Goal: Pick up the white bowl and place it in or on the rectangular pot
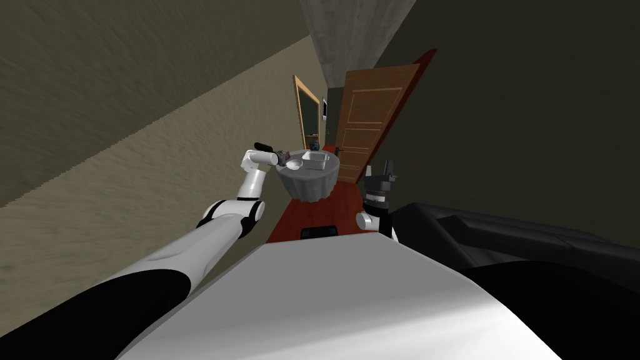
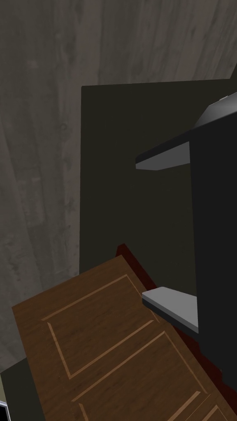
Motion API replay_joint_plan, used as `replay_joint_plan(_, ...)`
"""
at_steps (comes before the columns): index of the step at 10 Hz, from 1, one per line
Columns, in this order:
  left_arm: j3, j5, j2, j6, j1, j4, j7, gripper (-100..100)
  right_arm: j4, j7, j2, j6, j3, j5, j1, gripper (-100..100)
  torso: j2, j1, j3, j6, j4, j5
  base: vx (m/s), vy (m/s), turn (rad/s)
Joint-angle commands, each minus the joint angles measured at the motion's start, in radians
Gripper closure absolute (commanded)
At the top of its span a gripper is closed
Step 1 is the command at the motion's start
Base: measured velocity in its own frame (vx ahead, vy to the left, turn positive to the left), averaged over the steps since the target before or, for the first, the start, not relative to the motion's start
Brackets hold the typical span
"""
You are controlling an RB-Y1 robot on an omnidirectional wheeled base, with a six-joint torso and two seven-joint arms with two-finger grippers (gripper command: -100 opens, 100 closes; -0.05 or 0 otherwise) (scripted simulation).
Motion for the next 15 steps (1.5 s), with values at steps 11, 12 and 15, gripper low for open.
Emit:
replay_joint_plan(11, 0.065, -0.01, -0.002, 0.25, -0.07, 0.223, -0.037, -100, 0.0, 0.0, 0.0, 0.0, 0.0, 0.0, 0.0, 0, -0.005, -0.002, -0.003, 0.0, -0.001, 0.0, 0.081, -0.099, 0.071)
replay_joint_plan(12, 0.069, -0.012, -0.004, 0.265, -0.068, 0.239, -0.04, -100, 0.0, 0.0, 0.0, 0.0, 0.0, 0.0, 0.0, 0, -0.006, -0.001, -0.004, 0.0, -0.002, 0.0, 0.113, -0.104, 0.04)
replay_joint_plan(15, 0.071, -0.01, -0.003, 0.267, -0.066, 0.249, -0.045, 0, 0.0, 0.0, 0.0, 0.0, 0.0, 0.0, 0.0, 0, -0.001, 0.004, -0.001, 0.0, -0.001, 0.001, 0.045, -0.038, 0.016)
